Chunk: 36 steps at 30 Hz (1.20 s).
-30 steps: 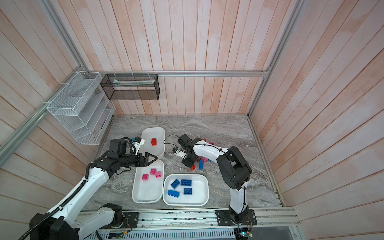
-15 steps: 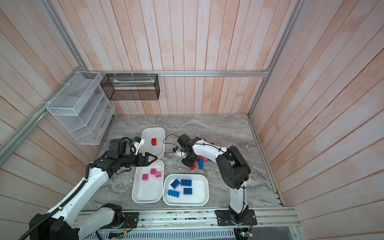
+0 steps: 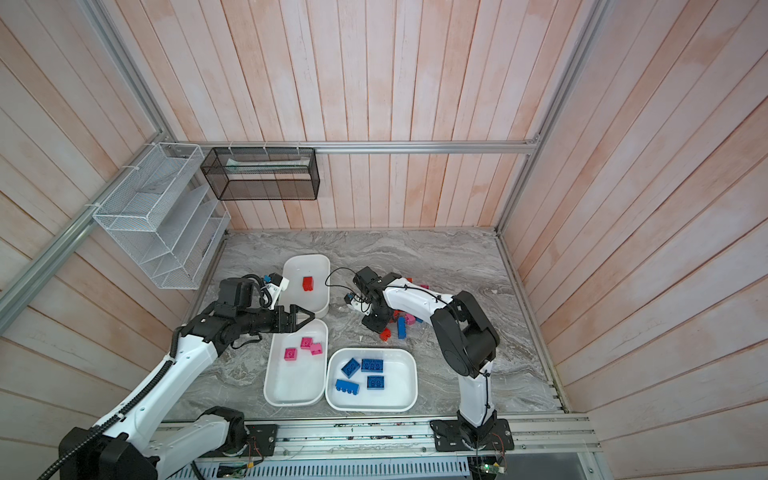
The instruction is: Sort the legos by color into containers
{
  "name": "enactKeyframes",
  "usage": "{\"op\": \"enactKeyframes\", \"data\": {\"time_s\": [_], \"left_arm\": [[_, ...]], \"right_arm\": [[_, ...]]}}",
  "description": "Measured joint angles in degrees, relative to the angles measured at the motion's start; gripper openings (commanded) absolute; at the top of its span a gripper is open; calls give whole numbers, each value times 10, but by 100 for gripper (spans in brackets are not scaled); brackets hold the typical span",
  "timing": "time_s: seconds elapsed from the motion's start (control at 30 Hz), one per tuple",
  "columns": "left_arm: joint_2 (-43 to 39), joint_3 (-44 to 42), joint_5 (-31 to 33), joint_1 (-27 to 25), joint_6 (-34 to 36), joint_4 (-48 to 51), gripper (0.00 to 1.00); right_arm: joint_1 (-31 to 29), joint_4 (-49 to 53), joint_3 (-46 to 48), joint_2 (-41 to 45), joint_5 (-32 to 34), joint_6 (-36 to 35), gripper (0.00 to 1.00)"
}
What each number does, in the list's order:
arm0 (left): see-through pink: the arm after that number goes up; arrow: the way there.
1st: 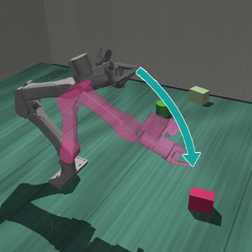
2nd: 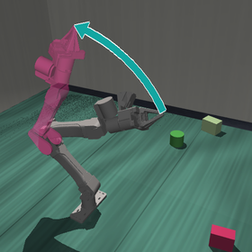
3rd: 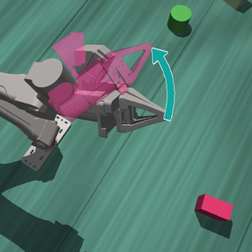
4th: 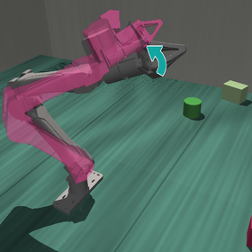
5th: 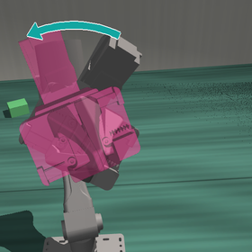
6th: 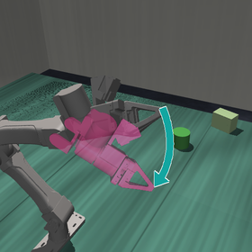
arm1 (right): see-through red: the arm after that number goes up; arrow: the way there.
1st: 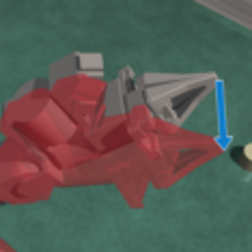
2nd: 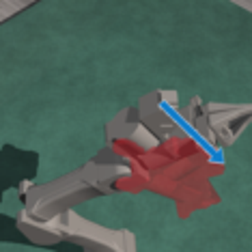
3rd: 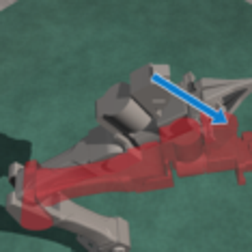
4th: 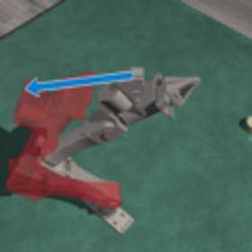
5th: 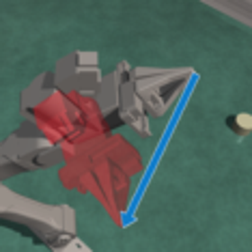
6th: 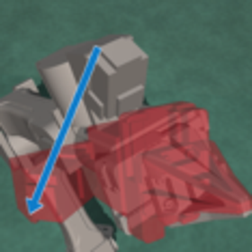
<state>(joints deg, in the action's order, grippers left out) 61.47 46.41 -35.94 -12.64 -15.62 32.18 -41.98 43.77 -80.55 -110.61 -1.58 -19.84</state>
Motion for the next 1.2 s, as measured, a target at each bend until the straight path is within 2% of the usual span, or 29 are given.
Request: {"op": "enactKeyframes", "data": {"time_s": [0.17,0.33,0.47,0.67,0.9,1.2], "left_arm": [[0,8,5,0,0,9,100],[0,29,15,12,2,18,100],[0,33,14,33,0,19,100],[-2,33,12,74,-14,19,100],[-7,33,8,89,-26,19,100],[-9,32,8,96,-37,18,100]], "right_arm": [[-10,-7,-17,16,-25,1,27],[-42,-13,-17,75,-61,3,27],[-96,-52,-7,133,-99,19,28],[-192,-172,74,194,-165,74,29],[-246,-276,93,125,-186,104,30],[-247,-333,92,42,-130,75,39]]}}
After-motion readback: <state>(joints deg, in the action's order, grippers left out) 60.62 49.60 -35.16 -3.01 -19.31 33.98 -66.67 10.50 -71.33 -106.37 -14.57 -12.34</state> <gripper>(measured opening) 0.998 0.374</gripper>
